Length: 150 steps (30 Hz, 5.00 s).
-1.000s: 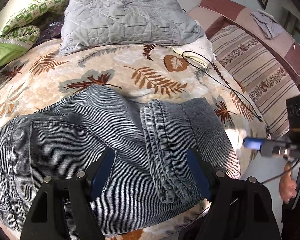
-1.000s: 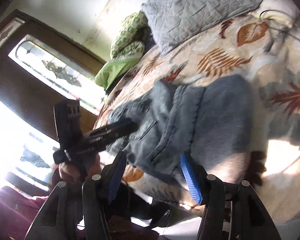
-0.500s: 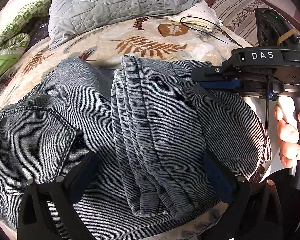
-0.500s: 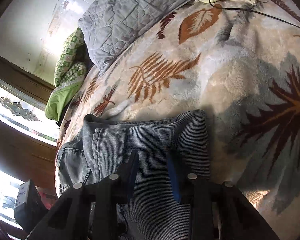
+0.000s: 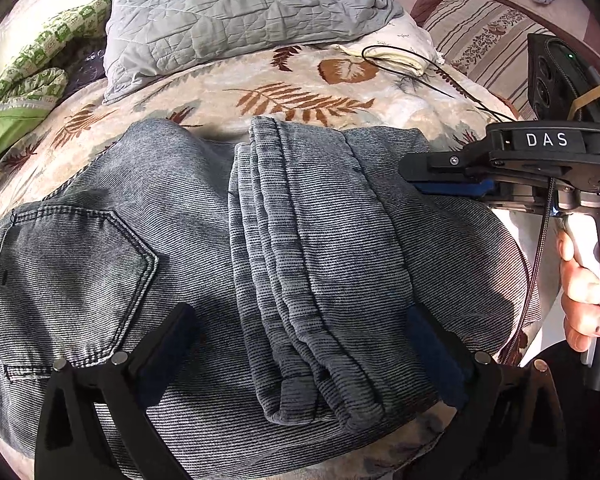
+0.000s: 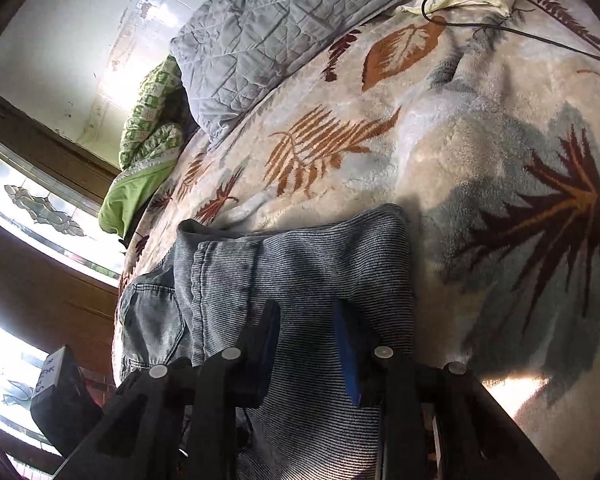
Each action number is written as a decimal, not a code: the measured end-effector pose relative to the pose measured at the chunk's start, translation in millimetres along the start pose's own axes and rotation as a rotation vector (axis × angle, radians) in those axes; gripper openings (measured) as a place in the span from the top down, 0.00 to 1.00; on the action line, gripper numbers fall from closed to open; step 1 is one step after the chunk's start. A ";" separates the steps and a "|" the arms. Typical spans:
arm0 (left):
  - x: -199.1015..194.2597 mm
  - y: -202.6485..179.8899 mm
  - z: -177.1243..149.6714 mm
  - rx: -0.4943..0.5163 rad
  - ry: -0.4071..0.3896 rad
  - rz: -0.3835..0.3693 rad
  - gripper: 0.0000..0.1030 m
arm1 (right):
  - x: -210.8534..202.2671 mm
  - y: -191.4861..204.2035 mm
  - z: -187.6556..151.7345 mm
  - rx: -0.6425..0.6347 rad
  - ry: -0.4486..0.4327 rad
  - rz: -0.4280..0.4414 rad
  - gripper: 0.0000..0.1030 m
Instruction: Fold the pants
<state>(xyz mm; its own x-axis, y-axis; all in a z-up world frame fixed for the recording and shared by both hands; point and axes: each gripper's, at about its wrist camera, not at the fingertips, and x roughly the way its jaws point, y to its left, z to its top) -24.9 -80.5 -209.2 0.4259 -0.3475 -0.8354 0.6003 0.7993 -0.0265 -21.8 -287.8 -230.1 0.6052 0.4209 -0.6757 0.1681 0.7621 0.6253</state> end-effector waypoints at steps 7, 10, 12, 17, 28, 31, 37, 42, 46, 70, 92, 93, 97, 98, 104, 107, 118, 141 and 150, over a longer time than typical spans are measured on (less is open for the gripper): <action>-6.4 6.1 -1.4 -0.029 0.000 0.022 0.00 | -11.2 -0.4 -19.1 0.030 -0.019 0.000 0.69; -11.8 11.1 -2.3 -0.045 -0.013 0.063 0.00 | -17.0 2.0 -30.5 0.027 -0.031 -0.006 0.69; -15.8 14.9 -3.3 -0.047 -0.026 0.096 0.00 | -20.3 4.3 -37.0 0.020 -0.040 -0.011 0.69; -22.2 23.5 -3.9 -0.051 -0.043 0.123 0.00 | -26.6 8.8 -51.5 0.000 -0.055 -0.023 0.69; -38.1 40.6 -1.4 -0.083 -0.086 0.172 0.00 | -29.4 32.5 -68.2 -0.114 -0.074 -0.134 0.69; -42.9 44.9 0.1 -0.092 -0.099 0.173 0.00 | -29.6 37.9 -72.3 -0.139 -0.075 -0.150 0.69; -53.2 53.0 1.3 -0.106 -0.125 0.175 0.00 | -30.0 49.9 -83.9 -0.186 -0.059 -0.166 0.69; -62.0 63.0 0.7 -0.125 -0.144 0.186 0.00 | -30.1 58.7 -89.3 -0.190 -0.038 -0.151 0.69; -69.3 74.0 -0.8 -0.148 -0.155 0.198 0.00 | -24.7 71.5 -91.1 -0.193 -0.003 -0.103 0.68; -103.7 138.1 -16.2 -0.275 -0.202 0.314 0.00 | 2.1 168.0 -97.8 -0.377 0.037 -0.002 0.68; -114.6 154.3 -23.1 -0.302 -0.218 0.359 0.00 | 6.7 193.2 -98.6 -0.434 0.035 0.016 0.68; -114.8 154.4 -23.1 -0.302 -0.219 0.360 0.00 | 6.5 192.9 -98.4 -0.435 0.035 0.018 0.68; -115.1 154.1 -23.0 -0.301 -0.220 0.364 0.00 | 6.7 193.7 -98.5 -0.439 0.035 0.021 0.68; -115.0 153.9 -22.8 -0.299 -0.220 0.364 0.00 | 6.7 193.9 -98.4 -0.439 0.035 0.021 0.68; -114.1 154.1 -22.8 -0.298 -0.218 0.364 0.00 | 6.3 194.3 -98.0 -0.440 0.033 0.017 0.68; -113.3 155.5 -23.2 -0.301 -0.218 0.367 0.00 | 6.4 194.3 -97.6 -0.440 0.034 0.017 0.68; -112.3 159.1 -24.6 -0.303 -0.210 0.378 0.00 | 9.6 195.9 -98.2 -0.450 0.040 0.015 0.68; -135.7 294.7 -96.8 -0.885 -0.085 0.165 0.00 | 21.6 135.9 -82.1 -0.399 0.008 -0.080 0.68; -92.2 309.4 -115.7 -1.034 0.045 -0.102 0.01 | 15.1 119.7 -78.2 -0.387 -0.033 -0.063 0.68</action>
<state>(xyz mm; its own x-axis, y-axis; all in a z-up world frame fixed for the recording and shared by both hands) 43.3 255.6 -203.9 0.3675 -0.4355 -0.8218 -0.2500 0.8048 -0.5383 -53.4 -151.8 -195.9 0.6287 0.3565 -0.6911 -0.0966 0.9176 0.3856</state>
